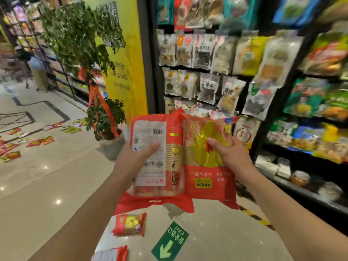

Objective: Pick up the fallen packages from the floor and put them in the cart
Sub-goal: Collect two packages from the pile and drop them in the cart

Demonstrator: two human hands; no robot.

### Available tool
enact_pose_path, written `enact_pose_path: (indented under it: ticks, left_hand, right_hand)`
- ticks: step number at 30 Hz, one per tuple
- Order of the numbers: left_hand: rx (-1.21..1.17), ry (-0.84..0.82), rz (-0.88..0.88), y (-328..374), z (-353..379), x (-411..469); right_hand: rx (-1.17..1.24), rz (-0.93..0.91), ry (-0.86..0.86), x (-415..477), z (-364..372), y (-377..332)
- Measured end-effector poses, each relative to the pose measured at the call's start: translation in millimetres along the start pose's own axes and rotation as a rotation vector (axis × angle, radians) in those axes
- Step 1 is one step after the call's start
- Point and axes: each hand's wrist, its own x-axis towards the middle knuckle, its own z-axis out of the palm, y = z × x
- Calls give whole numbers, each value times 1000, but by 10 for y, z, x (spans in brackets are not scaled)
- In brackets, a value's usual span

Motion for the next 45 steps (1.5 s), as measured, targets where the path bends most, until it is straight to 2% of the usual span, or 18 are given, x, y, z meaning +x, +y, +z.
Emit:
enact_pose_path:
  ticks: [5,13,16,21,25,32,39,42,45]
  left_hand:
    - [9,-188,3,257,1074,-92]
    - [104,-552,96,568,3037,-776]
    - [105,-683,111,593,3860,-1244]
    - [111,-872,103,536,5205,-2186]
    - [130,-1049,109,490,6169,-3037]
    - [246,-1411,141,333,7464,-4323]
    - [334,-1721,152,-143,8579,-5312]
    - [407,-1802,175,-316,9024,-5708]
    - [474,-1904,276,-444,9274,-6088]
  right_hand:
    - [-16,13,265,-349,-1173,153]
    - [10,138,571,-1208,-3062,740]
    - [44,150,667,-1701,-3812,1010]
    - [-75,206,916,-2632,-4992,1487]
    - [-62,265,1069,-3447,-5698,1794]
    - [-41,465,1426,-4679,-6425,2457]
    - [53,665,1660,-5547,-6726,2946]
    - [124,734,1771,-5801,-6792,3084]
    - [163,782,1853,-6033,-6833,3237]
